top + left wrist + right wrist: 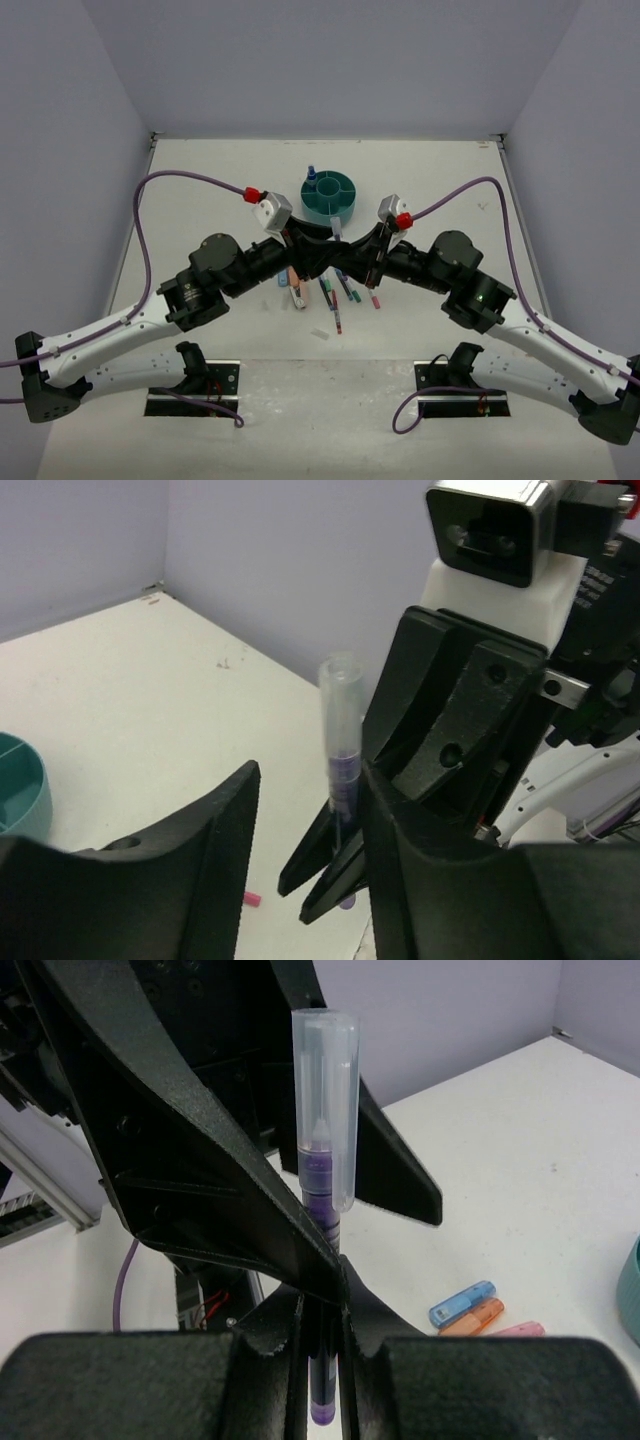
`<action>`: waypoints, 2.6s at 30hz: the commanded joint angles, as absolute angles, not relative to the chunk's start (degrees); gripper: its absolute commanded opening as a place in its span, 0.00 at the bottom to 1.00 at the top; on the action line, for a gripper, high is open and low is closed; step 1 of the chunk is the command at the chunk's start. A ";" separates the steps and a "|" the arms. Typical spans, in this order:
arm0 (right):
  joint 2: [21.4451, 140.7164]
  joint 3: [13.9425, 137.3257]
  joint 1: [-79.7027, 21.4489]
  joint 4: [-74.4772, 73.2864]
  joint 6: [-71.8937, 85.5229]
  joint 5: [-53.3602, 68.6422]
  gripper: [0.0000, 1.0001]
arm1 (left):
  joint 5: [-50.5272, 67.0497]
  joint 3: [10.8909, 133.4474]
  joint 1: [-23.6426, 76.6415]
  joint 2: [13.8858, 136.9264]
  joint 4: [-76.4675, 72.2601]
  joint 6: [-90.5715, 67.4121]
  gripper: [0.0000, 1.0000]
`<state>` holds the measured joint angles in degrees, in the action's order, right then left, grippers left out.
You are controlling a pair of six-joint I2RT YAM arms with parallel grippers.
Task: Sort the stationery into containers
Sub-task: Close the pen cap on the pen, then place the pen in the storage box.
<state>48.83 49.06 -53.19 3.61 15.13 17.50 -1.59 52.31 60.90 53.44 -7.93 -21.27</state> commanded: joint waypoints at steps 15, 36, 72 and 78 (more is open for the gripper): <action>48.24 48.44 -53.62 8.36 14.68 17.40 0.00 | -3.08 61.37 60.73 51.03 -1.47 -14.53 0.66; 48.52 47.69 -53.70 6.50 12.09 17.68 0.00 | -5.25 62.96 60.73 54.76 -6.28 -17.95 0.42; 49.71 59.10 -53.51 10.76 11.65 15.68 0.00 | -0.86 48.53 60.66 56.20 -15.44 -25.78 0.00; 52.35 66.36 -52.48 7.65 11.67 12.70 0.00 | -0.88 45.06 60.73 56.95 -16.31 -27.13 0.00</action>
